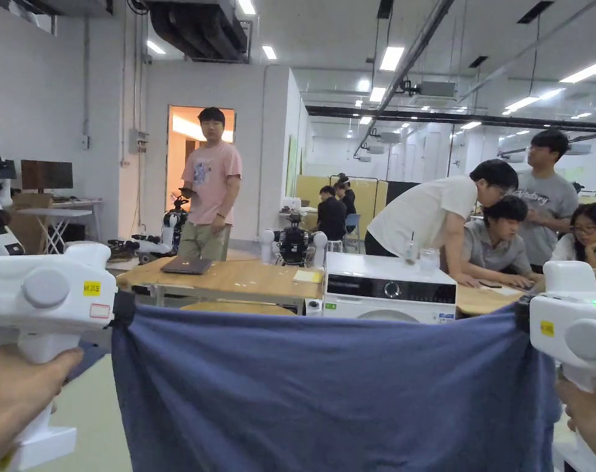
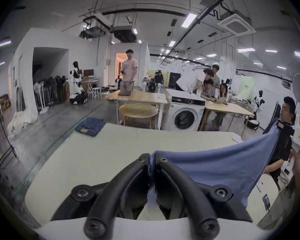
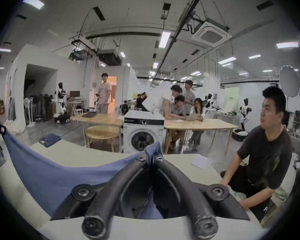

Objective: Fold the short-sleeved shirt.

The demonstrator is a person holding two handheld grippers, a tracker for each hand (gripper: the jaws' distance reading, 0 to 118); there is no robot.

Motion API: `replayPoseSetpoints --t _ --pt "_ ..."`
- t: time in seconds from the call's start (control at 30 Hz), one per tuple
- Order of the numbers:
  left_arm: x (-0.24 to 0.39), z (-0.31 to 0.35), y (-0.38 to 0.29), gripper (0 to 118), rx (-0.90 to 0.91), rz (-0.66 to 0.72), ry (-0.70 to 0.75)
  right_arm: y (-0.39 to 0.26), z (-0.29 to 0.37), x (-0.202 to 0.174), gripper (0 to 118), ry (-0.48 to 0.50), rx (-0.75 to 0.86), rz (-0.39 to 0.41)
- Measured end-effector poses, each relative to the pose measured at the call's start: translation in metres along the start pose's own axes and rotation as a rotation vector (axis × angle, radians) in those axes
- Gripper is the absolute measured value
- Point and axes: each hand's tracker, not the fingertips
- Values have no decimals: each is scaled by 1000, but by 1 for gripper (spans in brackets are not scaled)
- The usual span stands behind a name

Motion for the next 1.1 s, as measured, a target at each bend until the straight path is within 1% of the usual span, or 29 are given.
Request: replayPoseSetpoints --t 0.13,0.23,0.33,0.53,0.67,0.77,0.87,1.0,1.1 --pt "4 -16 38 1 33 -26 28 29 -15 1 2 -23 24 17" --pt "1 -29 66 1 53 -20 36 49 -26 1 2 -31 51 1" --pt "2 -38 91 1 78 -38 51 67 -31 -7 2 -42 80 1" --pt "3 -48 125 1 125 -42 69 100 -49 -17 2 -59 134 8" --pt "6 -52 138 1 151 -47 85 111 -50 -21 2 -64 156 16" --pt "7 -55 136 1 154 -40 79 111 -48 -22 2 -77 170 19" --pt "8 -60 119 1 138 -54 77 98 -47 -21 2 -81 159 30" --pt "2 -69 83 1 105 -53 70 65 -39 -18 2 -77 124 49" --pt "-2 -68 43 1 55 -43 56 31 -29 -17 2 -79 80 68"
